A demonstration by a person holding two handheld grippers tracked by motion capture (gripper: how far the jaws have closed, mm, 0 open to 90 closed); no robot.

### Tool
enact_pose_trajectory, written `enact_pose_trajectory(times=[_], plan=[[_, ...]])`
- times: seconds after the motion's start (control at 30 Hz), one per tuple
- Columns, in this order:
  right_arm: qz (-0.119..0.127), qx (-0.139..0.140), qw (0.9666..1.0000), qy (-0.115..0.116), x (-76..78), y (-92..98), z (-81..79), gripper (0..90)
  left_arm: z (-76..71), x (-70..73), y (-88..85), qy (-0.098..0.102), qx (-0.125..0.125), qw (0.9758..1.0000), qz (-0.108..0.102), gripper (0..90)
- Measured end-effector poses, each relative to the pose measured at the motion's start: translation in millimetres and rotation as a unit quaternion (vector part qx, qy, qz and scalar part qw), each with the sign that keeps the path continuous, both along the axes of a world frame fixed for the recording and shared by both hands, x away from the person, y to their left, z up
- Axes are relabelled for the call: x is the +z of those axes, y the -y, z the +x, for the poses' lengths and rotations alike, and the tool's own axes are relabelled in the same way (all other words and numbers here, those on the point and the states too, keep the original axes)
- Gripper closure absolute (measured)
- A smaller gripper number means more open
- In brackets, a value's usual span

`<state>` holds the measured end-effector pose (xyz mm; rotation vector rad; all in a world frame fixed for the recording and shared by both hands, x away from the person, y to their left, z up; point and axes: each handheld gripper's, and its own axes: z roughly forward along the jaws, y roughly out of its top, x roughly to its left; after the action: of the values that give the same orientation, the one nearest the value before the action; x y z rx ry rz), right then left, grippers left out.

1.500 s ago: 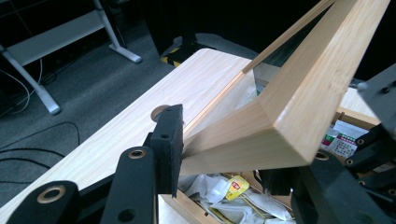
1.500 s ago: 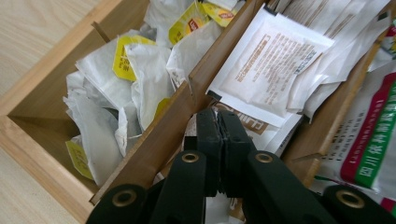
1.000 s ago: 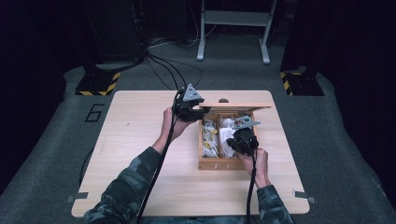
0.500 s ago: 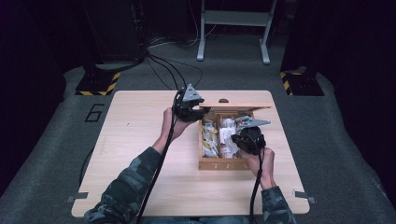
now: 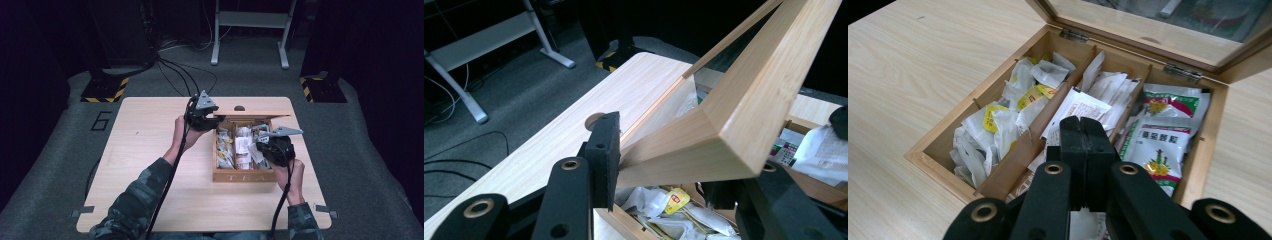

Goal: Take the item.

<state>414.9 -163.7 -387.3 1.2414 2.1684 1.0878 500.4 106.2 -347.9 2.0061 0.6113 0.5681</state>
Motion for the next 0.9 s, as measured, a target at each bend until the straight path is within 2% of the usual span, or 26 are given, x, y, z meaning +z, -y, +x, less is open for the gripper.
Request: enact_pose_trajectory(times=[0.57,0.77,0.9], plan=[[0.014,-0.052,0.9983,0.021,8.7,46.3,-16.1,90.0,-1.0,-0.8,0.4,0.001,0.002,1.0,-0.002,56.6],[0.021,-0.086,0.9957,0.028,10.1,68.7,-21.4,90.0,-1.5,-0.7,0.6,0.001,0.001,1.0,0.001,56.6],[0.014,-0.108,0.9936,0.031,6.2,83.1,-23.4,90.0,-1.6,-0.7,0.6,0.0,0.001,1.0,0.0,56.7]])
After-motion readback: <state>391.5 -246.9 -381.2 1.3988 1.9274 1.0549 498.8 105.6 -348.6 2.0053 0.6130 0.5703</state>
